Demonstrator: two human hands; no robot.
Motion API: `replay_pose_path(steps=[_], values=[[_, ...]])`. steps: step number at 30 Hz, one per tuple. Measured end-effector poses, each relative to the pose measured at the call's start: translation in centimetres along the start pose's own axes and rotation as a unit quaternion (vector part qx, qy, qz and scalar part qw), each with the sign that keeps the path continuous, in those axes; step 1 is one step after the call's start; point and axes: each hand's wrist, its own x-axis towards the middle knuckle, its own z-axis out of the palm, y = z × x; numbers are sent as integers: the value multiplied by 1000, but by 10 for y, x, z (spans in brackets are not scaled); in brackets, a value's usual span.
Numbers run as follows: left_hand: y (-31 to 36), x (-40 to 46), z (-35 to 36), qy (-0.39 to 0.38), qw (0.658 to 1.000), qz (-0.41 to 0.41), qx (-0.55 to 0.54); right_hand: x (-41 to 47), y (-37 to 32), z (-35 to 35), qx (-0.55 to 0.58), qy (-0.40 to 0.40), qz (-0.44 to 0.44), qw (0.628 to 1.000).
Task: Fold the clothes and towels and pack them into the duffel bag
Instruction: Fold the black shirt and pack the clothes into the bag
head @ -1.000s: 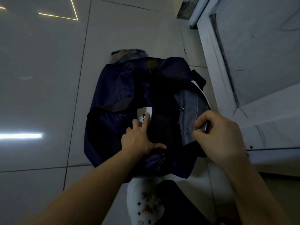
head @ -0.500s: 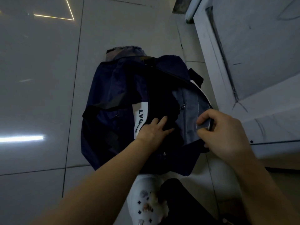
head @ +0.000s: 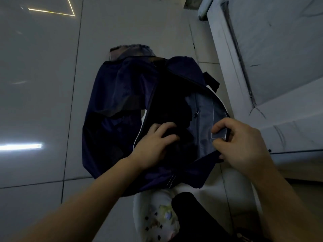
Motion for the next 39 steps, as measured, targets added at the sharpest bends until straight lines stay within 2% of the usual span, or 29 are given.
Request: replay_pose_path(steps=[2,4,7,9,10,12,13,14,16,17,22,25,27,28,30,32,33,36,39], values=[[1,1,7,-8,997,70,21,3,-2,0,-5,1,1,1000],[12,11,14,-71,992,104,12,5,-4,0,-6,5,3,1000],[20,26,18,-171,984,42,24,2,-3,0,-13,1,1,1000],[16,26,13,-143,990,18,0,1,0,-1,-15,5,2,1000],[12,25,14,-87,996,31,5,1,2,-2,-17,5,1,1000],[4,20,12,-14,994,26,104,4,5,-4,-24,-2,-1,1000],[-1,14,10,-22,989,-11,146,5,4,-4,-25,-8,-1,1000],[-6,9,9,-46,984,-53,166,6,2,-2,-25,-15,-3,1000],[-14,6,9,-161,962,-151,164,6,-6,2,-26,-30,-14,999],[-16,9,11,-202,950,-164,173,6,-9,3,-25,-35,-19,999],[-21,27,29,-270,928,-128,223,8,-14,9,-16,-44,-34,998],[-18,28,26,-279,925,-127,226,11,-13,12,-18,-44,-29,998],[-14,25,18,-259,935,-120,208,12,-12,14,-17,-36,-20,999],[-10,21,12,-219,952,-106,187,12,-11,15,-18,-31,-19,999],[1,11,-8,-77,984,-63,149,11,-10,16,-27,-27,-21,999],[11,-2,-22,48,992,2,117,9,-9,16,-38,-33,-22,999],[15,-9,-28,75,991,33,101,8,-9,16,-39,-36,-22,998],[26,-30,-38,91,984,97,116,7,-8,11,-46,-39,-27,998],[17,-53,-29,33,983,53,171,6,-8,8,-52,-41,-28,997]])
